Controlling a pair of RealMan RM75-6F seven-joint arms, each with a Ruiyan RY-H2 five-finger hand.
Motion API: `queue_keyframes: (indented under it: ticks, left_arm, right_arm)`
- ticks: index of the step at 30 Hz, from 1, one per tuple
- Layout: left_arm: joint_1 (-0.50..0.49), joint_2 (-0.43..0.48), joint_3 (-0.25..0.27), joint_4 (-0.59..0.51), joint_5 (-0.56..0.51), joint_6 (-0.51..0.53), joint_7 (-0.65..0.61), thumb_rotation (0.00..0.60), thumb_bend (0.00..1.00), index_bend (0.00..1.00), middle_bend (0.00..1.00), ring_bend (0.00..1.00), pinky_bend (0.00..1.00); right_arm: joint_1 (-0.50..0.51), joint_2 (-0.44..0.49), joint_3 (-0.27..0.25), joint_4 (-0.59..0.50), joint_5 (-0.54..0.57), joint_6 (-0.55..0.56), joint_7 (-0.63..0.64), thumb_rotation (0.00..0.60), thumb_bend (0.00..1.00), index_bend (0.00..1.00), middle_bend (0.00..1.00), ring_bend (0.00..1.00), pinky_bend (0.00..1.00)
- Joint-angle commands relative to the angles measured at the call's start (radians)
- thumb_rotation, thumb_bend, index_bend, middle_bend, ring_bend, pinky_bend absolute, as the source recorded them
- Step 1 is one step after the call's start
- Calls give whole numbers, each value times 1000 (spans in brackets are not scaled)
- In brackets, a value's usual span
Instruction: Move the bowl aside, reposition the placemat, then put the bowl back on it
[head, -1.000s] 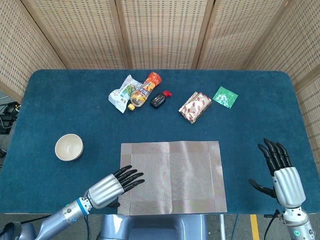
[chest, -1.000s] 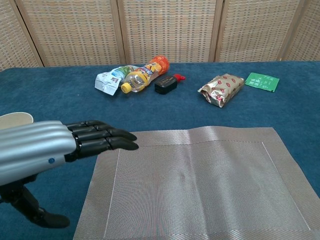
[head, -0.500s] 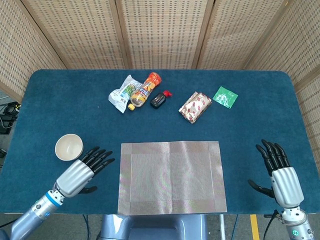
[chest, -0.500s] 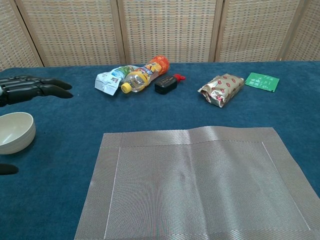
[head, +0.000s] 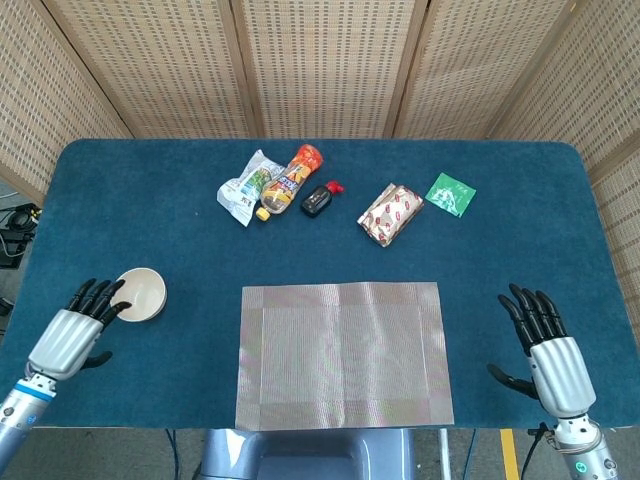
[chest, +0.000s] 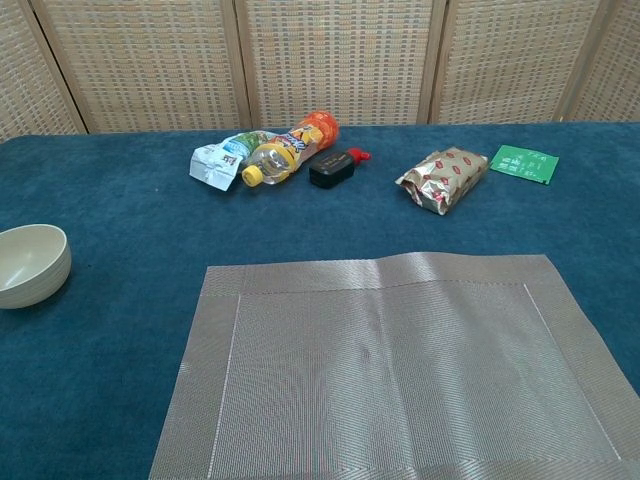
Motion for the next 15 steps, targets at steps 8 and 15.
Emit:
queue_keyframes:
  ticks: [8,15]
  left_arm:
    - [20,-151,-82,261,-87,-61,-122,600,127,337,0,0,0]
    - [-14,-236,-114,355,-94,-116,-142,600,130,360,0,0,0]
  right_arm:
    - [-1,-2,-6,-1,-4,-3,-4,600,197,64,0,0,0]
    - [-4,2,-10,-2,-11,4,2,600,198,64,0,0,0]
